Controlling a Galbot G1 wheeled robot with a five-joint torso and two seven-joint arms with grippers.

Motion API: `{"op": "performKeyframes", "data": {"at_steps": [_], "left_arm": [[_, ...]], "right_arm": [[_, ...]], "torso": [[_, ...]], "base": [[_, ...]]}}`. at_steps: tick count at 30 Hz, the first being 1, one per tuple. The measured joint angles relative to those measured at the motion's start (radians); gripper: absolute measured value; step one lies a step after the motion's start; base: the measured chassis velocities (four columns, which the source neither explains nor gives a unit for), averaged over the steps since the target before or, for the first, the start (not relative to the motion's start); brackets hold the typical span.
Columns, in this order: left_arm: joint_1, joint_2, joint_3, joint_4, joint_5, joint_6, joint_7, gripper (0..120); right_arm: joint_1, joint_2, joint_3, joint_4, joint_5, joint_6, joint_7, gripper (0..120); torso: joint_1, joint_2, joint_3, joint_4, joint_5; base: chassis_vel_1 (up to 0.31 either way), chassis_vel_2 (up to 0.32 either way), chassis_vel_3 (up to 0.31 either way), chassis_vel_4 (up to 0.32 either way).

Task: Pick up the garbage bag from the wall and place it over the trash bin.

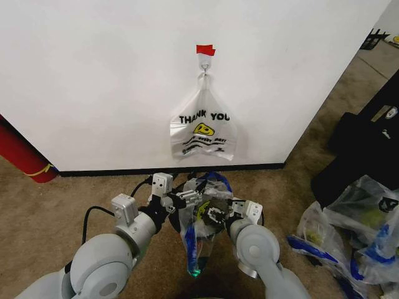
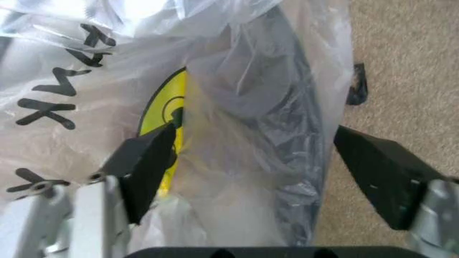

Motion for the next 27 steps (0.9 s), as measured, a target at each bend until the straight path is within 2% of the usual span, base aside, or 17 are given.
{"op": "performKeyframes", "data": {"at_steps": [4, 9, 10, 16, 18, 23, 27], "left_arm": [[-0.001, 0.000, 0.002, 0.000, -0.007, 0.004, -0.002, 100], [0.003, -0.003, 0.015, 0.001, -0.007, 0.005, -0.004, 100], [0.003, -0.003, 0.015, 0.001, -0.007, 0.005, -0.004, 100], [0.004, -0.009, 0.026, 0.006, -0.003, 0.006, -0.007, 100], [0.003, -0.009, 0.026, 0.006, -0.003, 0.006, -0.009, 100], [0.000, -0.005, 0.027, 0.002, -0.031, 0.014, -0.020, 100], [0.000, -0.004, 0.026, -0.002, -0.064, 0.027, -0.034, 100]], "right_arm": [[0.004, 0.019, 0.007, -0.001, 0.016, -0.021, 0.018, 67], [-0.003, 0.032, 0.002, -0.007, 0.024, -0.052, 0.046, 45], [-0.003, 0.032, 0.002, -0.007, 0.024, -0.052, 0.046, 45], [-0.006, 0.048, 0.013, -0.026, 0.020, -0.052, 0.049, 19], [-0.006, 0.048, 0.016, -0.027, 0.020, -0.052, 0.049, 16], [-0.008, 0.043, 0.020, -0.035, 0.024, -0.052, 0.042, 0], [-0.009, 0.041, 0.025, -0.046, 0.022, -0.051, 0.029, 0]], "torso": [[0.000, 0.000, 0.000, 0.0000, 0.0000], [0.000, 0.000, 0.000, 0.0000, 0.0001], [0.000, 0.000, 0.000, 0.0000, 0.0001], [0.000, 0.000, 0.000, -0.0001, 0.0000], [0.000, 0.000, 0.000, 0.0000, 0.0001], [0.000, 0.000, 0.000, 0.0000, 0.0001], [0.000, 0.000, 0.000, 0.0001, -0.0002]], "base": [[0.000, 0.000, 0.000, 0.000], [0.000, 0.000, 0.000, 0.000], [0.000, 0.000, 0.000, 0.000], [0.000, 0.000, 0.000, 0.000], [0.000, 0.000, 0.000, 0.000], [0.000, 0.000, 0.000, 0.000], [0.000, 0.000, 0.000, 0.000]]}}
